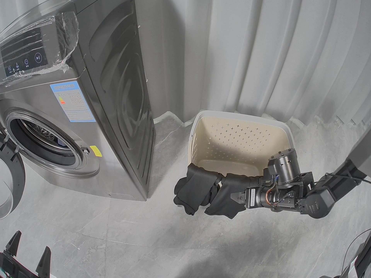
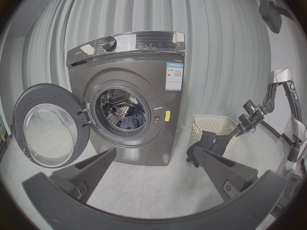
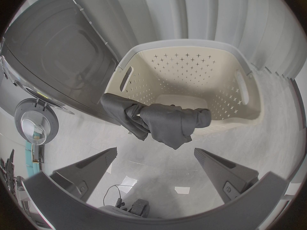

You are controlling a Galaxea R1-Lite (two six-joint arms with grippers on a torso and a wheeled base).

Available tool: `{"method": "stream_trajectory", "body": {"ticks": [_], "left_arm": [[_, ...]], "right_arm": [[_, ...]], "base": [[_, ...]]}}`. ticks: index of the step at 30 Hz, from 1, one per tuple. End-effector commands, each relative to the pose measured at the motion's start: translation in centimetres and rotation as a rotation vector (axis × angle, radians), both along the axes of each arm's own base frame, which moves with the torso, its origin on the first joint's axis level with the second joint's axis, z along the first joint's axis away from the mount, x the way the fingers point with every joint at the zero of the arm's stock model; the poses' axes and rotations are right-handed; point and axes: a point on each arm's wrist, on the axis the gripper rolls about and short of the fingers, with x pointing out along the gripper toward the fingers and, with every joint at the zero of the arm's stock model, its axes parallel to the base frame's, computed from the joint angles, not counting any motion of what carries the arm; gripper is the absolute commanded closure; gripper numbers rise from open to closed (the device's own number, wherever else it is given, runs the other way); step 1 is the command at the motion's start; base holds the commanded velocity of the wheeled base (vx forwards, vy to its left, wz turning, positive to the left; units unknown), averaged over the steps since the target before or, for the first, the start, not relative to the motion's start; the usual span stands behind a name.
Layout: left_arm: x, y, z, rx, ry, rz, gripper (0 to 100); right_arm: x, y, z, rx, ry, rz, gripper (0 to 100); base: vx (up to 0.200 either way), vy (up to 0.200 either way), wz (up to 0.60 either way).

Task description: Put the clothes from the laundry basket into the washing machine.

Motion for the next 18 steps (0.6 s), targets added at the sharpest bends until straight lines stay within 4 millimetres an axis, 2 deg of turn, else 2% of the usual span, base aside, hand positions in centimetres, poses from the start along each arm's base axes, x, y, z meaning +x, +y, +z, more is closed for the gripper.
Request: {"method": "stream_trajectory", "body": {"ticks": [1, 18], "left_arm": [[0.0, 0.0, -0.5, -0.002, 0.003, 0.000, 0], [0.0, 0.0, -0.5, -0.004, 0.001, 0.004, 0]], "right_arm": [[1.7, 1.1, -2.8, -0.027, 0.054, -0.007, 0], [5.1, 2.3, -5.4, -0.036, 0.057, -0.069, 0]], "base": [[0.000, 0.000, 0.00], [0.000, 0.000, 0.00]]}}
